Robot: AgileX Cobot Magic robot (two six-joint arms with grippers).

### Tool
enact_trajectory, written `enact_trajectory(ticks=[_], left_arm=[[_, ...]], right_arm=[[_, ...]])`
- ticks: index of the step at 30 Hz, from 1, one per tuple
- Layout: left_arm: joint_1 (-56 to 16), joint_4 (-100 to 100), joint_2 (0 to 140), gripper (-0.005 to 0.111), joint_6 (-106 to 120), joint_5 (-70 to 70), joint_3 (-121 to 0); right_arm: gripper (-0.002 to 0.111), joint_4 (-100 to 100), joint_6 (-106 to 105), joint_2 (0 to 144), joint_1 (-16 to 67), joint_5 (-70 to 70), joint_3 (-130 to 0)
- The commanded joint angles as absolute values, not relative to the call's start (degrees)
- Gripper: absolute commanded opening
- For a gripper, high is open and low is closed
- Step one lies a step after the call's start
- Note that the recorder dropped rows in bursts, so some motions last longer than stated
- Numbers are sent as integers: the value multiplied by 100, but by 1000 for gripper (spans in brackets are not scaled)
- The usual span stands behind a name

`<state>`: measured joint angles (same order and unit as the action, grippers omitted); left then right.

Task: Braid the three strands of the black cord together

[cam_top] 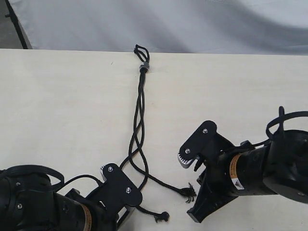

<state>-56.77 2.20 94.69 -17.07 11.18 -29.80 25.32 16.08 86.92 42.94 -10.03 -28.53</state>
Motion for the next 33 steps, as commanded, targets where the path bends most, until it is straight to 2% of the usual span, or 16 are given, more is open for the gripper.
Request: enact_trajectory(ticks=[1, 5, 7, 9, 13, 15, 17, 20, 22, 25, 26, 30, 33], left_arm=[[-5678, 105, 9722, 49, -1820, 1951, -2777], [-5678, 105, 9722, 49, -1836, 1951, -2777], [-5678, 90, 9722, 49, -1832, 1951, -2777], [-5678, 90, 9722, 49, -1832, 1951, -2777], [-5678, 90, 9722, 49, -1886, 1951, -2777], [-5678, 90, 9722, 49, -1928, 1951, -2777], [-5678, 90, 9722, 49, -1928, 1951, -2777], [-5678, 90, 9722, 49, -1928, 1951, -2777], [-5678, 90, 9722, 49, -1927, 1962, -2777], [-5678, 90, 9722, 49, -1927, 1962, -2777], [-5678, 90, 9722, 49, -1927, 1962, -2777], [-5678, 90, 9722, 48, -1927, 1962, -2777], [-5678, 90, 9722, 48, -1927, 1952, -2777]], right_arm=[[0, 2427, 1585, 8478, 4288, -1417, -2815], [0, 2414, 1585, 8421, 4427, -532, -2685], [8, 2414, 1569, 8565, 4578, -344, -2685], [25, 2414, 1569, 8782, 4676, -106, -2685], [76, 2414, 1560, 9172, 4694, 137, -2797], [86, 2414, 1560, 9322, 4679, 114, -2822], [84, 2414, 1560, 9516, 4622, 125, -2834], [72, 2414, 1560, 9777, 4622, 0, -2860], [53, 2388, 1700, 9814, 4622, -247, -2860], [10, 2341, 1842, 9707, 4661, -814, -2860], [-1, 2326, 1890, 9636, 4680, -982, -2860], [0, 2096, 1928, 9277, 4927, -1660, -2822], [0, 1979, 1928, 9048, 5266, -1661, -2646]])
